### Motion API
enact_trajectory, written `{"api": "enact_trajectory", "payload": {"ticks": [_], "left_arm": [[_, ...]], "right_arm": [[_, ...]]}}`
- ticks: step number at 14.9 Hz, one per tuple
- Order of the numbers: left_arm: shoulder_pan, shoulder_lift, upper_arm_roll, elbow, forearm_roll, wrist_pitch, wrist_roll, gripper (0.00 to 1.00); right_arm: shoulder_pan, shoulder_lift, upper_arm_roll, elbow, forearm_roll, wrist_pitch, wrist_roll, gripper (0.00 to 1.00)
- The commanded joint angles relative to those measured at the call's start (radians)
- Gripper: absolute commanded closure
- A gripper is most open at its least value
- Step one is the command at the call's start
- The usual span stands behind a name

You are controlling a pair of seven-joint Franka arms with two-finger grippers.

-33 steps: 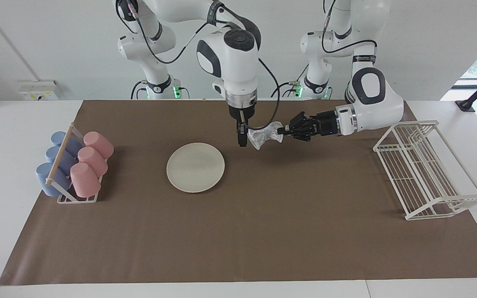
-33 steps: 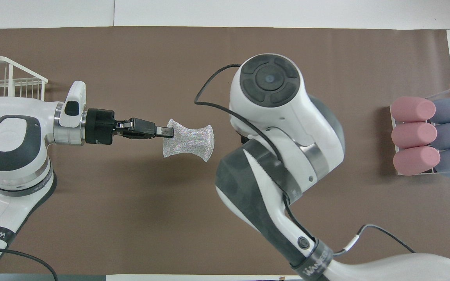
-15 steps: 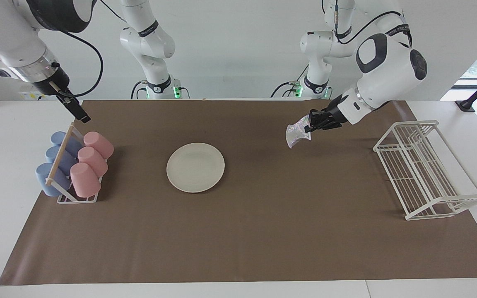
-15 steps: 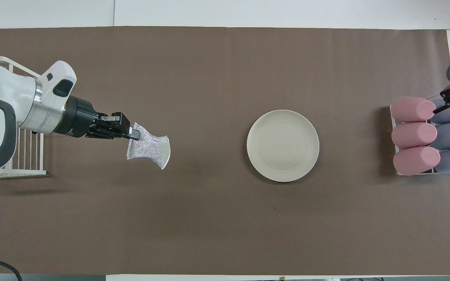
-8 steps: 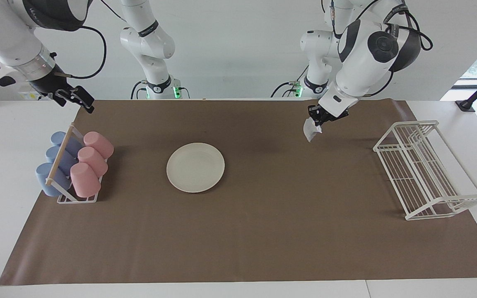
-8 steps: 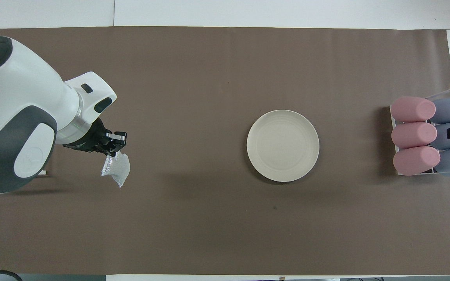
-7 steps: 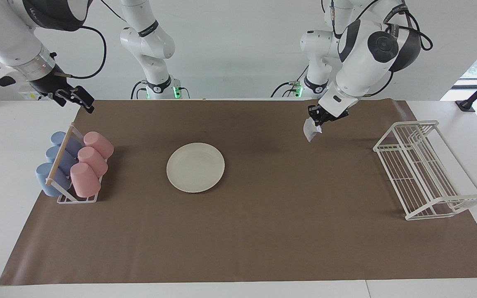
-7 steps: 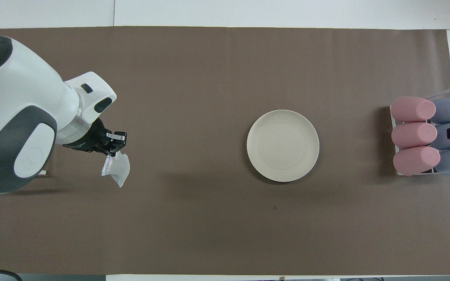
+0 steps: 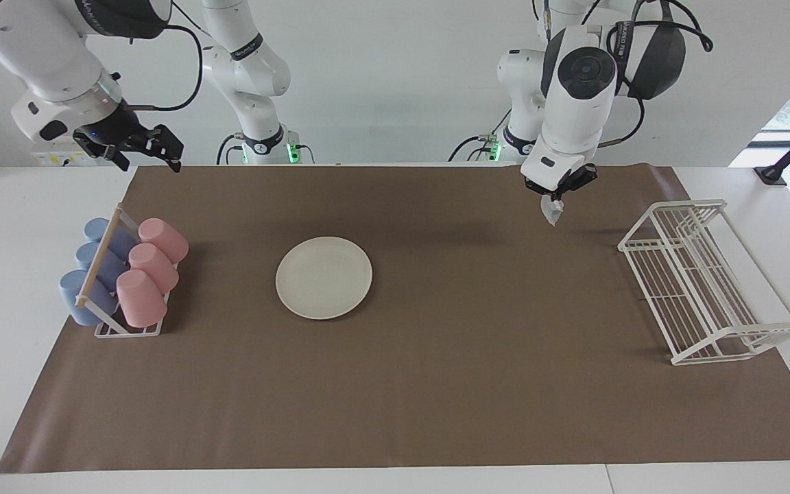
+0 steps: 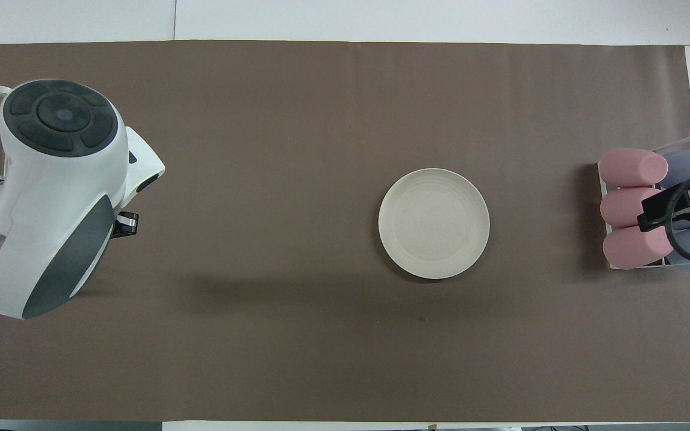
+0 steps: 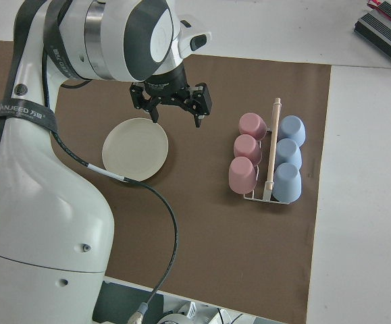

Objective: Wipe plate with sponge

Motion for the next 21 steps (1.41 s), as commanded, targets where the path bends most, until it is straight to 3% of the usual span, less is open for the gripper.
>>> {"api": "enact_trajectory", "payload": {"ticks": [1, 5, 8, 11, 14, 18, 21], "left_arm": [[-0.041, -0.01, 0.006, -0.043, 0.135, -0.034, -0.096, 1.0], [-0.054, 0.024, 0.006, -0.069, 0.307, -0.068, -0.134, 1.0], [-0.046, 0.06, 0.005, -0.084, 0.421, -0.07, -0.129, 1.0], [-0.031, 0.103, 0.005, -0.112, 0.528, -0.051, -0.119, 1.0], [0.02, 0.146, 0.006, -0.103, 0.602, 0.031, 0.03, 1.0], [0.064, 0.26, 0.011, -0.058, 0.682, 0.092, 0.043, 1.0], [0.121, 0.289, 0.012, -0.047, 0.727, 0.151, 0.038, 1.0]], "right_arm": [[-0.021, -0.033, -0.007, 0.003, 0.02, 0.005, -0.068, 0.0], [0.011, 0.003, -0.014, 0.029, -0.001, 0.017, -0.087, 0.0], [0.132, 0.003, -0.136, 0.028, 0.005, 0.022, -0.087, 0.0], [0.175, 0.0, -0.168, 0.028, 0.013, 0.028, -0.084, 0.0], [0.226, -0.006, -0.187, 0.015, 0.016, 0.028, -0.055, 0.0], [0.255, -0.003, -0.247, 0.017, 0.022, 0.026, -0.051, 0.0], [0.255, 0.002, -0.275, 0.014, 0.005, 0.063, -0.051, 0.0]]}}
